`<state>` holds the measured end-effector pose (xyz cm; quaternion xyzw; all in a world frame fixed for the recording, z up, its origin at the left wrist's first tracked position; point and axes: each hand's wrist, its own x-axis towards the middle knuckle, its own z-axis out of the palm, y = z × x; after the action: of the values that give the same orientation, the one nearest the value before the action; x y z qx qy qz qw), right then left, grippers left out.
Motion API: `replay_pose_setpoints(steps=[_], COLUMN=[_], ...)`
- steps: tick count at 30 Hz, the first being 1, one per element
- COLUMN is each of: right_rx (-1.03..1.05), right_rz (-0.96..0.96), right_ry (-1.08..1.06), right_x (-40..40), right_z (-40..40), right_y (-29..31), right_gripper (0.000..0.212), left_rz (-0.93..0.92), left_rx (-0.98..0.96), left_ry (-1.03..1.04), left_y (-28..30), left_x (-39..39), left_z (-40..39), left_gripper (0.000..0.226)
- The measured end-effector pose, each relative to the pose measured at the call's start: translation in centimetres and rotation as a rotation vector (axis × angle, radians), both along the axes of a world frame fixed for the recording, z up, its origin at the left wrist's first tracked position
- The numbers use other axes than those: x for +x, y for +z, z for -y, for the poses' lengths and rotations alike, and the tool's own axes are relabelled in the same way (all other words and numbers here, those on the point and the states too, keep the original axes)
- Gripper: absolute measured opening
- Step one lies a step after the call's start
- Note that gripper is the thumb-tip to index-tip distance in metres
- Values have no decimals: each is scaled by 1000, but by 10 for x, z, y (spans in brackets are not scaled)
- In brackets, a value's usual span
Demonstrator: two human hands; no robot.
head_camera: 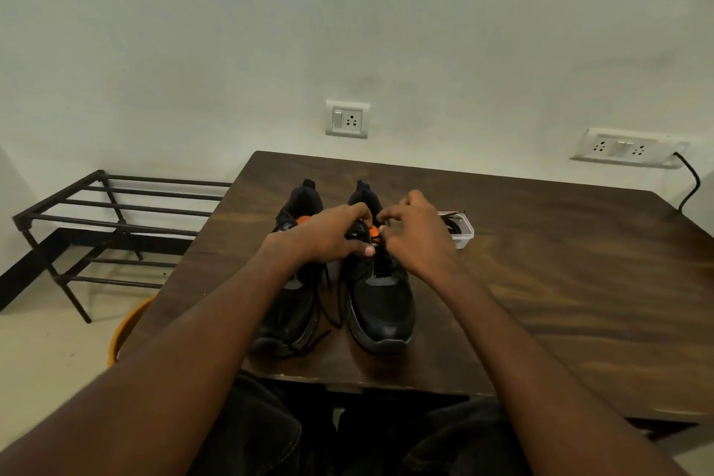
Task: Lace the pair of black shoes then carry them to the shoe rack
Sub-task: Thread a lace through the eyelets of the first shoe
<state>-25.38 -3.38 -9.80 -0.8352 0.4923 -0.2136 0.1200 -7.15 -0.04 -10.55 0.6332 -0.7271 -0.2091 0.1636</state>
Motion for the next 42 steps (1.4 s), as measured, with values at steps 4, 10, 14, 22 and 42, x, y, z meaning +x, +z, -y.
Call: replay_pose_setpoints(steps=[4, 10, 14, 22, 42], right_rx=[16, 41, 84, 8, 222], right_rz=[-84, -3, 107, -24, -76], right_ry=[9, -54, -350, -35, 86], right_x=[12, 3, -8, -8, -10], right_z=[5, 4, 10, -1, 2], right_y=[-7, -7, 2, 0, -1], right_gripper=[12, 10, 26, 34, 15], left_rz=[21, -40, -59, -206, -124], left_rx=[-80, -112, -104, -69, -102], left_ry=[9, 69, 178, 119, 108], left_y=[-5, -7, -3, -6, -8], left_x=[3, 1, -9, -2, -4], left_z=[0, 1, 7, 5, 3], left_gripper=[20, 12, 12, 11, 18])
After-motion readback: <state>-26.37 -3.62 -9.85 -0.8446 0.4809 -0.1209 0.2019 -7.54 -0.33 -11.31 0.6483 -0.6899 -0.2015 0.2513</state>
